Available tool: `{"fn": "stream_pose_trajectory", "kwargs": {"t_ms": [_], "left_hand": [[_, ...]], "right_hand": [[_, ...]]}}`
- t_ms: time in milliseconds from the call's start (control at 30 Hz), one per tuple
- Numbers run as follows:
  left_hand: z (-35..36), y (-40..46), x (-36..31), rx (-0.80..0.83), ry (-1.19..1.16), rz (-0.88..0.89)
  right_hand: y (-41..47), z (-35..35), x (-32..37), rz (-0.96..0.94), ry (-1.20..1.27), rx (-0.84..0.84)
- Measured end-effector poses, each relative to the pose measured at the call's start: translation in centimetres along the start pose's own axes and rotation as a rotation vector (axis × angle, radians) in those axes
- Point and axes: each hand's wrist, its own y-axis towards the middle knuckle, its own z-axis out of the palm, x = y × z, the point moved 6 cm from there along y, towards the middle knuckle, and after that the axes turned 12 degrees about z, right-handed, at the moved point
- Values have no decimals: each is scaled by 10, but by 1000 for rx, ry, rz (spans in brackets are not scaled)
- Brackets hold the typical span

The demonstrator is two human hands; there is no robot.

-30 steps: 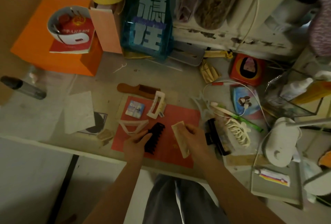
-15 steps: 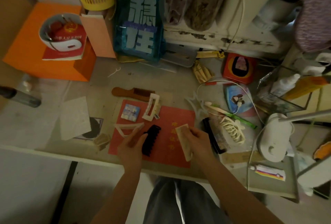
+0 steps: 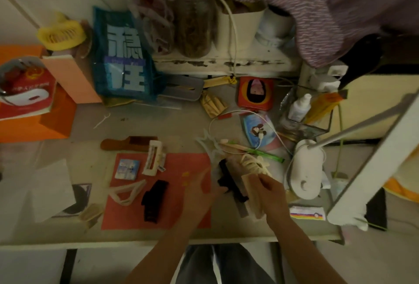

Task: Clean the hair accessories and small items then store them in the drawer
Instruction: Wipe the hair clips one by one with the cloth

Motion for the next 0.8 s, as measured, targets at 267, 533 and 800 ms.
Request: {"fn": "stream_pose_trajectory", "kwargs": {"t_ms": [267,533,800], "left_hand": [[48,16,3,92,64,35],[54,20,26,40,22,44],[44,19,31,-46,61,67]], "right_hand": [[19,-25,-27,70,-7,-39],[27,-27,-24,76,-6,6],[27,-21,-15,64,0,37]]}}
